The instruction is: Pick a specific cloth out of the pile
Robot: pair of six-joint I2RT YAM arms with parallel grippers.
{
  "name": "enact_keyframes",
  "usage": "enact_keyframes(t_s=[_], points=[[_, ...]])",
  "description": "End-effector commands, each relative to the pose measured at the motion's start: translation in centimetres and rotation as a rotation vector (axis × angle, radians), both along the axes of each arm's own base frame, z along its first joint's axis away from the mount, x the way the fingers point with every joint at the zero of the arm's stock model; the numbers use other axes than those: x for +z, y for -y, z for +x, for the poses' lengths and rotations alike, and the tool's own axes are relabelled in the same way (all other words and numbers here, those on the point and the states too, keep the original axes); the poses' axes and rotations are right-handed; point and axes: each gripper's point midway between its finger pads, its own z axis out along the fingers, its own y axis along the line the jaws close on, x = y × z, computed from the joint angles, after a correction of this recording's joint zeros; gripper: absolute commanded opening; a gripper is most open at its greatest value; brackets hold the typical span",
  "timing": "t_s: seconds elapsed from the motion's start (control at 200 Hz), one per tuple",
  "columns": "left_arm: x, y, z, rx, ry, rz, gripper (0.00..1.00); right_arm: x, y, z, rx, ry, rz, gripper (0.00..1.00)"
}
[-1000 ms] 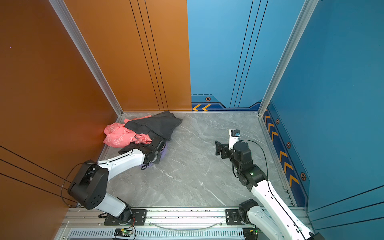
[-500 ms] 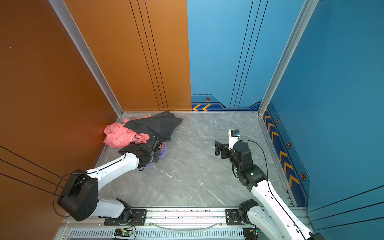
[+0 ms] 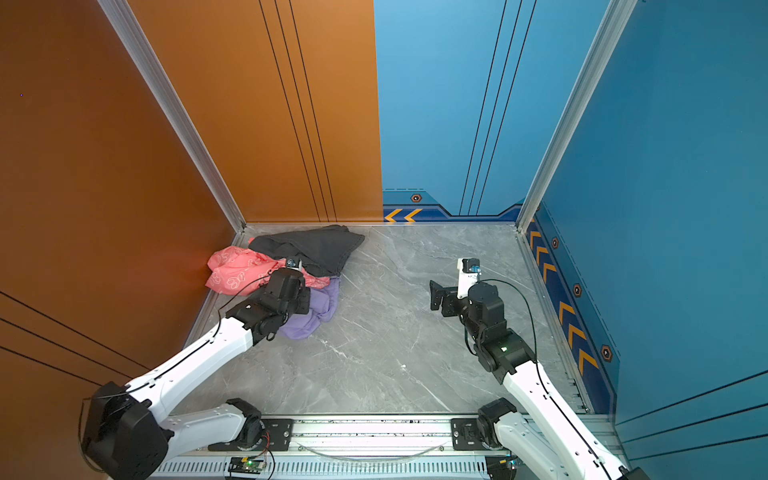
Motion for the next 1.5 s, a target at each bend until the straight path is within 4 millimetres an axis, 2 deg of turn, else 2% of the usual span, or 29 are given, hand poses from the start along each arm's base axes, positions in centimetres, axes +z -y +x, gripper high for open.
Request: enact_keyframes(t_s=[0.0, 0.075, 0.11, 0.12, 0.15, 0.375, 0.576, 0.811, 0.971, 1.151, 1.367, 1.497], points=[[6.4, 1.4, 1.2, -0.047, 0.155, -0.098, 0.00, 3.0, -0.4, 0.1, 0.019, 0.067, 0.043, 1.00], [8.6, 1.8, 1.4, -0.069, 0.198, -0.120, 0.00, 3.4, -0.5, 0.1, 0.023, 0.070, 0.045, 1.00], [9.0, 2.0, 1.4, -0.080, 0.201, -0.125, 0.00, 3.5, -0.5, 0.1, 0.024, 0.071, 0.045, 1.00], [10.2, 2.1, 1.5, -0.084, 0.224, -0.136, 0.00, 3.6, -0.5, 0.0, 0.025, 0.072, 0.046, 1.00], [11.2, 2.2, 1.6, -0.091, 0.243, -0.146, 0.00, 3.8, -0.5, 0.0, 0.027, 0.075, 0.047, 1.00], [17.1, 4.0, 1.5, -0.172, 0.334, -0.234, 0.00, 4.1, -1.0, -0.2, 0.057, 0.072, 0.052, 1.00], [21.1, 5.9, 1.0, -0.264, 0.393, -0.303, 0.00, 4.3, -1.9, -0.3, 0.104, 0.055, 0.052, 1.00], [25.2, 10.2, 0.7, -0.471, 0.443, -0.372, 0.00, 5.1, -3.3, -0.2, 0.167, 0.049, 0.069, 1.00], [26.8, 13.8, 0.7, -0.625, 0.453, -0.426, 0.00, 5.7, -4.7, -0.4, 0.232, 0.035, 0.066, 1.00], [27.4, 17.9, 1.0, -0.752, 0.441, -0.464, 0.00, 7.2, -6.2, -0.8, 0.300, 0.051, 0.069, 1.00], [27.0, 23.4, 1.5, -0.862, 0.395, -0.499, 0.00, 8.5, -7.9, -0.4, 0.350, 0.067, 0.035, 1.00], [26.3, 25.8, 1.4, -0.902, 0.370, -0.513, 0.00, 8.9, -8.8, -0.1, 0.367, 0.065, 0.027, 1.00]])
